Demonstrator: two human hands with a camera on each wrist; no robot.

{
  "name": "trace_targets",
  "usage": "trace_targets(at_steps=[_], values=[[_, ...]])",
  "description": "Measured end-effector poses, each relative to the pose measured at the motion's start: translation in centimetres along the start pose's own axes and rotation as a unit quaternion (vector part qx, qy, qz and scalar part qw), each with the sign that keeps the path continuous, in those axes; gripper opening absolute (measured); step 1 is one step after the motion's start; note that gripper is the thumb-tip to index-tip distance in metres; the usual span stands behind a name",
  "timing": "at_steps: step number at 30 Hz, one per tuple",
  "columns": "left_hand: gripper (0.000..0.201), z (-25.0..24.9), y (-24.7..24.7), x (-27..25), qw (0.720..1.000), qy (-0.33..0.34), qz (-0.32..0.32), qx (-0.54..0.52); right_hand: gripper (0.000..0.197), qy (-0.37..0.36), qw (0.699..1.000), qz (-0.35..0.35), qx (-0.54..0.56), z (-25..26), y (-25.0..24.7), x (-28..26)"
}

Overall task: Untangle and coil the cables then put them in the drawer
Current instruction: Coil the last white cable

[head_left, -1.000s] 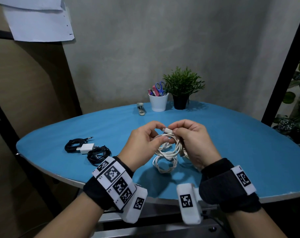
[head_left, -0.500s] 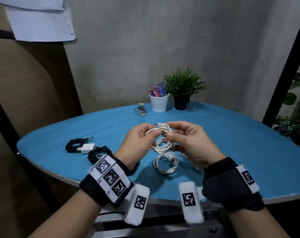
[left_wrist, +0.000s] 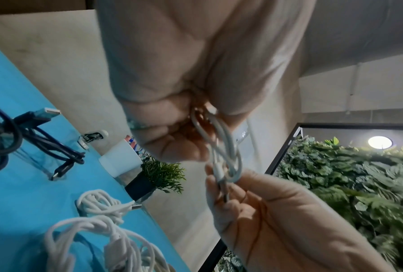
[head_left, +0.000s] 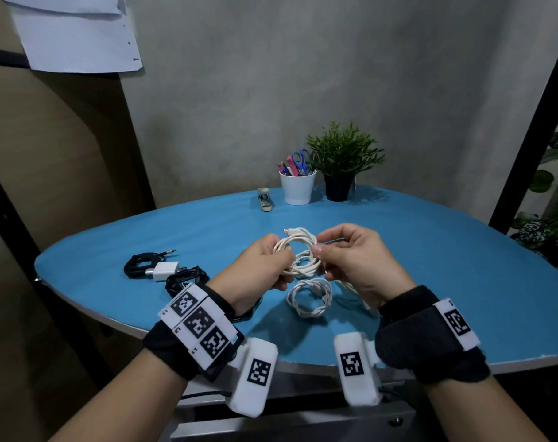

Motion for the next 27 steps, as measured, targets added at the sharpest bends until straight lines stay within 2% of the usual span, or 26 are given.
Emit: trace_targets(at_steps=[4, 6, 8, 11, 15, 19, 24, 27], values=[[0.022, 0.3, -0.8, -0.7, 1.000, -0.008, -0.008, -0.029, 0.013, 0.017, 0.998, 0.011, -0.053, -0.7, 1.4, 1.1], [0.027, 0.3, -2.2, -1.1, 0.999, -0.004, -0.032, -0.009, 0.015, 0.023, 0.997, 0.003, -0.078, -0.7, 1.6, 2.3], [0.032, 0.5, -4.4, -1.6, 0.994, 0.001, -0.071, 0.079, 0.017, 0.036, 0.995, -0.004, -0.094, -0.9, 1.6, 3.5], [0.021, 1.1, -7.0, -2.9, 0.964, 0.010, -0.108, 0.242, 0.019, 0.069, 0.991, 0.009, -0.119, -1.6, 2.3, 5.2], [0.007, 2.9, -7.6, -4.6, 0.910, -0.002, -0.082, 0.407, 0.023, 0.108, 0.984, 0.007, -0.143, -2.6, 2.7, 7.2], [0.028, 5.3, -6.5, -5.5, 0.870, -0.005, -0.003, 0.494, 0.021, 0.132, 0.979, 0.018, -0.155, -2.9, 2.6, 8.1], [0.014, 5.0, -6.6, -5.3, 0.863, 0.009, -0.019, 0.506, 0.020, 0.133, 0.976, 0.068, -0.156, -3.0, 5.6, 9.4], [0.013, 4.9, -7.5, -5.4, 0.840, -0.016, -0.025, 0.542, 0.020, 0.131, 0.973, 0.101, -0.163, -2.8, 8.6, 10.4]])
Point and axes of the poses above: each hand's wrist, its own x-axis towards the middle knuckle, its own y-axis out of the palm, z = x × y, the point moved 9 cm from there along x, towards the middle knuckle, and after that the axes turned 5 degrees about z, right-handed, at the moved point
